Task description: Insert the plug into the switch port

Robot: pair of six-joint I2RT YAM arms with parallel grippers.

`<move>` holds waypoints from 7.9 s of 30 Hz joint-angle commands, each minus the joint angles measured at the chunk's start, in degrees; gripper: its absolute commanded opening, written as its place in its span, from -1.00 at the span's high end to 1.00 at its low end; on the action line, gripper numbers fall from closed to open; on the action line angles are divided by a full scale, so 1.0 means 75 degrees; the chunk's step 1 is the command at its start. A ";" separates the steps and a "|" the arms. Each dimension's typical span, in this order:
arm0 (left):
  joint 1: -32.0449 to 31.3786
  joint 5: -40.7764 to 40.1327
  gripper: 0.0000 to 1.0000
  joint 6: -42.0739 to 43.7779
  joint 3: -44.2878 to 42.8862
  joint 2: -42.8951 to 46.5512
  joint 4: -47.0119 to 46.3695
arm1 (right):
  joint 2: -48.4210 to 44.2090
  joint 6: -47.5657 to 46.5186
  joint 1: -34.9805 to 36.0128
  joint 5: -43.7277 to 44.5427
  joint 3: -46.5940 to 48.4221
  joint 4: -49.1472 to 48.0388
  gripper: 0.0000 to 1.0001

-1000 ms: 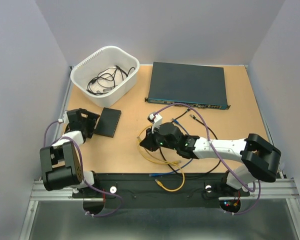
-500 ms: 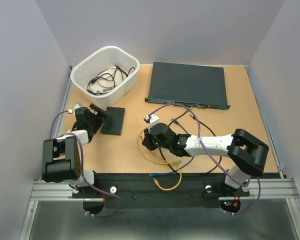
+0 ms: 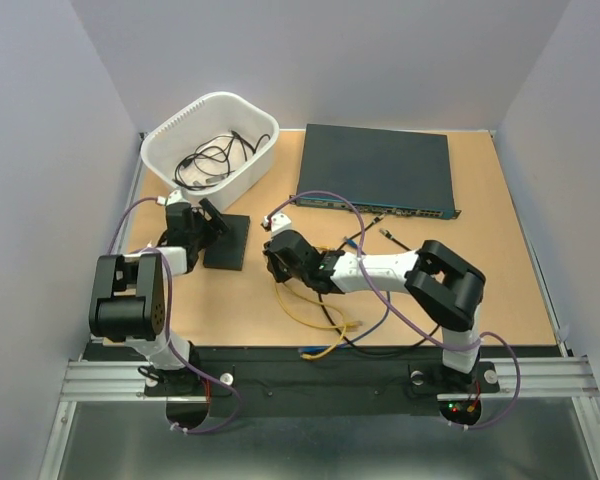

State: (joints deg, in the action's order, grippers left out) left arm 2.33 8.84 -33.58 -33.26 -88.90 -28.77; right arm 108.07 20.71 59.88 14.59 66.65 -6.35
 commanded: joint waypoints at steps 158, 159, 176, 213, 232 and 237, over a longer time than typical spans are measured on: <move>-0.3040 0.0884 -0.68 0.0247 0.0942 0.0276 -0.1730 | -0.0828 0.1985 0.0677 0.0035 -0.1258 0.2124 0.99; -0.3052 0.0884 -0.68 0.0270 0.0930 0.0252 -0.1707 | -0.0804 0.1962 0.0677 0.0047 -0.1223 0.2136 0.99; -0.3744 0.0322 -0.62 -0.0104 0.0731 -0.0204 -0.1027 | -0.0406 0.1481 0.0677 0.0070 -0.0239 0.2639 0.99; -0.4423 0.0895 -0.61 -0.0807 0.2371 0.0334 -0.2022 | -0.0499 -0.1773 0.0677 0.0940 0.0887 0.2290 0.99; -0.5373 0.0919 -0.61 -0.1581 0.2665 0.0979 -0.2386 | 0.0133 -0.1777 0.0348 0.0165 0.1623 0.0003 0.99; -0.5373 0.0802 -0.61 -0.1441 0.2559 0.0990 -0.2164 | 0.0262 -0.1742 0.0348 0.0047 0.1625 -0.0009 0.99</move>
State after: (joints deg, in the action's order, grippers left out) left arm -31.51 -1.32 -37.87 -15.53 -82.65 -49.67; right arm 109.12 2.83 64.82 15.11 71.90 22.87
